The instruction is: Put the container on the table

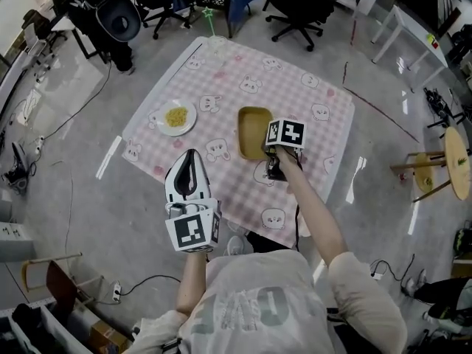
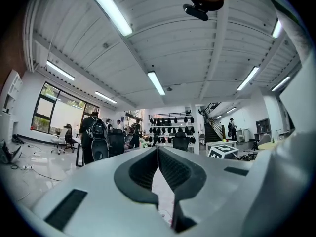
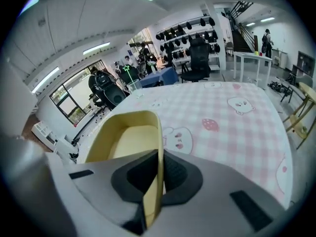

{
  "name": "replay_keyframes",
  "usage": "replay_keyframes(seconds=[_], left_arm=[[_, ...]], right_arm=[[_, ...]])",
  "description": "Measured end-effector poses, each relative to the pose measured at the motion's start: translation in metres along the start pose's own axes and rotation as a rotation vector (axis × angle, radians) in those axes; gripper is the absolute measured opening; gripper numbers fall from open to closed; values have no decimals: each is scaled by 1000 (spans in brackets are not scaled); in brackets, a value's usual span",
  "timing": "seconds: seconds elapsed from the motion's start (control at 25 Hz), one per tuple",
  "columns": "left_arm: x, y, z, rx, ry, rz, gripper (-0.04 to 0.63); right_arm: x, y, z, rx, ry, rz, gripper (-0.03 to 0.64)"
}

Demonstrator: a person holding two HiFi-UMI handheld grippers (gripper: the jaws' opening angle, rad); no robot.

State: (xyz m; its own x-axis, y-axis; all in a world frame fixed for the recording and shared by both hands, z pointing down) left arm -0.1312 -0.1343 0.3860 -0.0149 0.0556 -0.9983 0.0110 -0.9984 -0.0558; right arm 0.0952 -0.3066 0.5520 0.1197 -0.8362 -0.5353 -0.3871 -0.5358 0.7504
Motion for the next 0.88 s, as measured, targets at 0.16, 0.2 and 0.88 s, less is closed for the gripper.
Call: replay_keyframes(seconds=[0.16,0.2,0.88], left_arm=[[-2,2,0,11,2,13,29],[-3,3,0,12,5,13,29],[-19,10,0,4,8,42,29]], right_arm=[[-12,15,-11,-44,-22,55,32],[-12,18,-12,-50,-27,60,32],[-16,34,-13,-26,25,53,35]])
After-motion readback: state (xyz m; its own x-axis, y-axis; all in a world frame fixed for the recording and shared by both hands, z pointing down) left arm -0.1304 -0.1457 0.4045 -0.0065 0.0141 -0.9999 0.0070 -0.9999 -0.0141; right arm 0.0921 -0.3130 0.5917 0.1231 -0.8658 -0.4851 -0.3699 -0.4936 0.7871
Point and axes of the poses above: the fingertips, and each gripper's own axes: y forward along the fingers, z to its left, x out of its top, the point moved 6 cm from there along -y, backward along the fingers, and after that the axes turned 5 degrees about x, right-handed, at the moved point
